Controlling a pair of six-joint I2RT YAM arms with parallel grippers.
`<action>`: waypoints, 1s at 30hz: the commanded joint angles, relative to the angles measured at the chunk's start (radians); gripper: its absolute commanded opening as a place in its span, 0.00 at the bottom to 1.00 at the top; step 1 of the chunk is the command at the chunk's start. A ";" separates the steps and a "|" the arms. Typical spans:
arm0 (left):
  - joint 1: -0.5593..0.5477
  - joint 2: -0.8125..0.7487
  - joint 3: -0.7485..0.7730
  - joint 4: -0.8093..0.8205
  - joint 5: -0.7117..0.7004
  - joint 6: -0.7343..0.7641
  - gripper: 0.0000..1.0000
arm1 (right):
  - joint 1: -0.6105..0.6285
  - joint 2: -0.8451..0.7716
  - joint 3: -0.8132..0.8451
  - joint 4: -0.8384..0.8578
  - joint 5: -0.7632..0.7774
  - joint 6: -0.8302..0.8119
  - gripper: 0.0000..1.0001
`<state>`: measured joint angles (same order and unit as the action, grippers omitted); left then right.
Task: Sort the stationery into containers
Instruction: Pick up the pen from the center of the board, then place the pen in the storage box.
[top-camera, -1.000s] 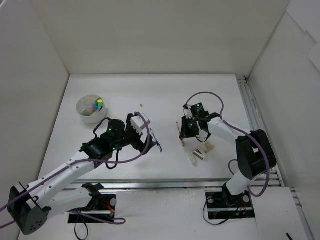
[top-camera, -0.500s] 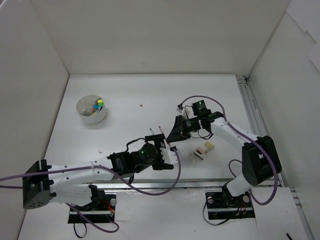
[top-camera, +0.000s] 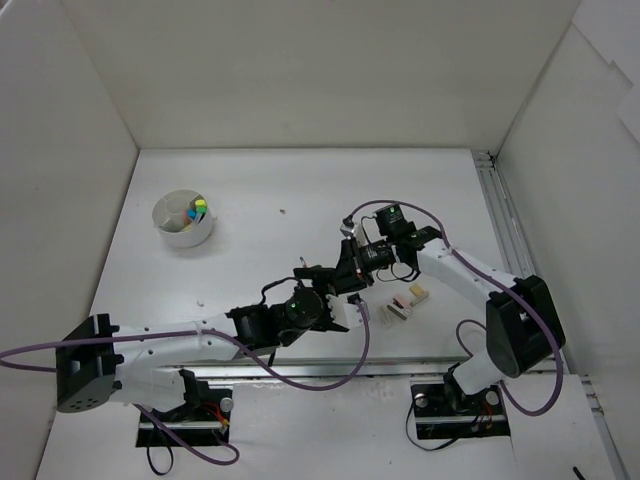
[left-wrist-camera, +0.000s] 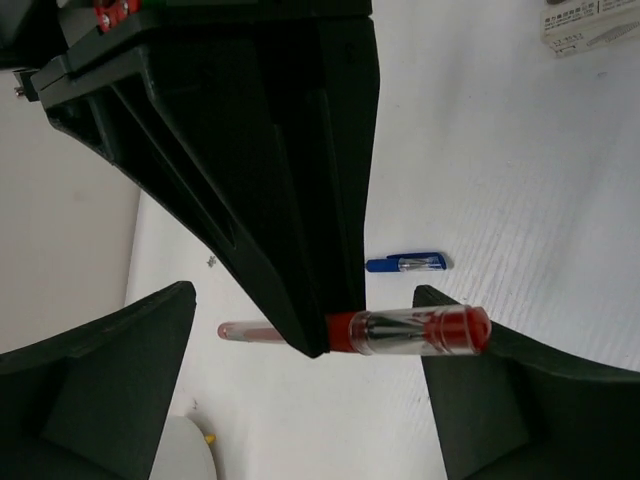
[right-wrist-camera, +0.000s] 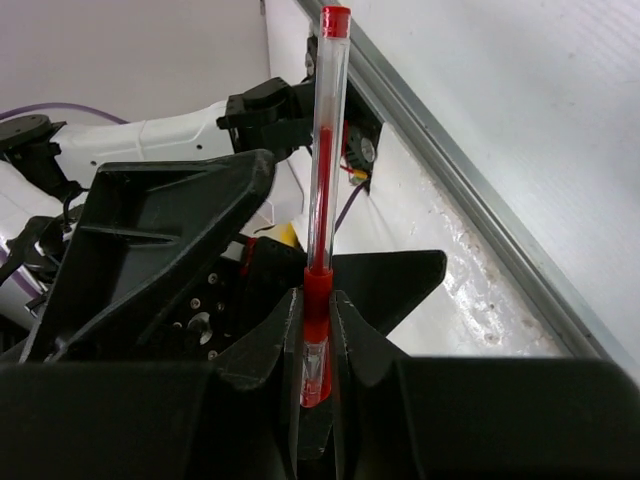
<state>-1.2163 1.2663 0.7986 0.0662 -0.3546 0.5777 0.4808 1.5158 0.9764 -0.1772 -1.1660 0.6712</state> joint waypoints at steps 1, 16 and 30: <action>-0.002 -0.028 0.051 0.057 0.012 0.031 0.82 | 0.021 -0.060 0.021 0.005 -0.075 0.031 0.05; 0.027 -0.068 0.045 0.058 0.012 -0.058 0.00 | 0.028 -0.131 0.013 -0.001 -0.070 0.045 0.20; 0.219 -0.280 -0.110 0.135 0.135 -0.283 0.00 | -0.220 -0.250 0.047 -0.001 0.020 0.021 0.49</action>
<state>-1.0393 1.0462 0.6895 0.1066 -0.2653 0.3862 0.2958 1.3193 0.9722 -0.1917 -1.1614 0.7094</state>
